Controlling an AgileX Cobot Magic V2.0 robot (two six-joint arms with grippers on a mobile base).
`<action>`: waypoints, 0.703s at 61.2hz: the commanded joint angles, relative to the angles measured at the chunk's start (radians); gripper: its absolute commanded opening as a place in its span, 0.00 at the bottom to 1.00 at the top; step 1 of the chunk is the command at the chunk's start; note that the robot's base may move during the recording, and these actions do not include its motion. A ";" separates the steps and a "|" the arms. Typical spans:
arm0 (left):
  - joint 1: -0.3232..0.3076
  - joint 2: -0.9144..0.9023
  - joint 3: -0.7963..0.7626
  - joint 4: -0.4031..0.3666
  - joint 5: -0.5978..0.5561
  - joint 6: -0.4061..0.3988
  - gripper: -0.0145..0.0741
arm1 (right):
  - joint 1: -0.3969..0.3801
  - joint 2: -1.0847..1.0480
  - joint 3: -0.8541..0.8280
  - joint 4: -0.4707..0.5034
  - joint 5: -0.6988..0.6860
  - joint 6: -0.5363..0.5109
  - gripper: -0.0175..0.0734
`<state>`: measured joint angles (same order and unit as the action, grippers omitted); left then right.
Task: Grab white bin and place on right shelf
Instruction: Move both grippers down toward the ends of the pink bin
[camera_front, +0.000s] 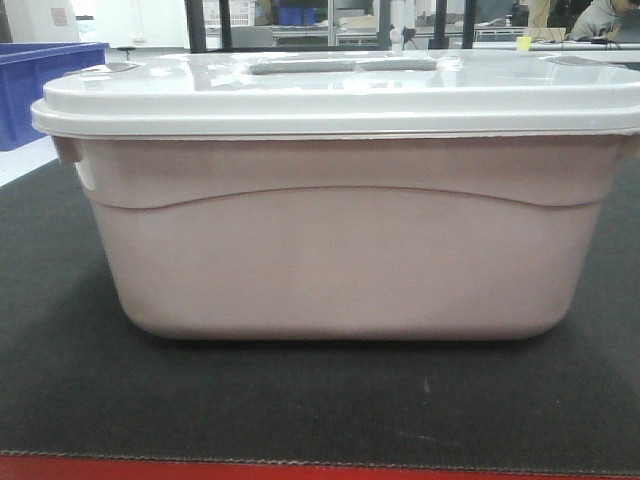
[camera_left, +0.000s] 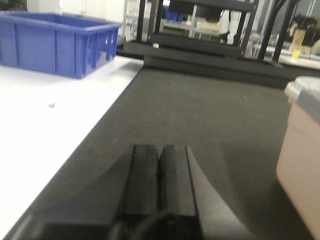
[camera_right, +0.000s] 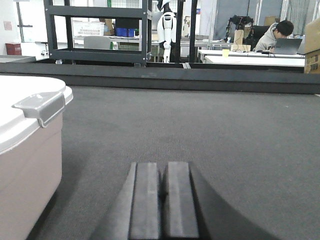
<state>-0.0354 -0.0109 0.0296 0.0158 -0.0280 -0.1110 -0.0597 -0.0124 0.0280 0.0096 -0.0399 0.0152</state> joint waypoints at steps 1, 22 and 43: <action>0.001 -0.010 -0.004 -0.001 -0.158 -0.007 0.03 | -0.006 -0.017 -0.002 0.000 -0.111 -0.004 0.28; 0.001 0.131 -0.484 0.093 0.207 -0.007 0.04 | -0.006 0.051 -0.358 0.023 -0.066 -0.004 0.28; 0.001 0.509 -0.784 -0.065 0.410 -0.007 0.47 | -0.006 0.403 -0.584 0.025 0.027 -0.004 0.58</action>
<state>-0.0354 0.4061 -0.6943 0.0000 0.4340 -0.1110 -0.0597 0.2973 -0.5061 0.0336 0.0469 0.0152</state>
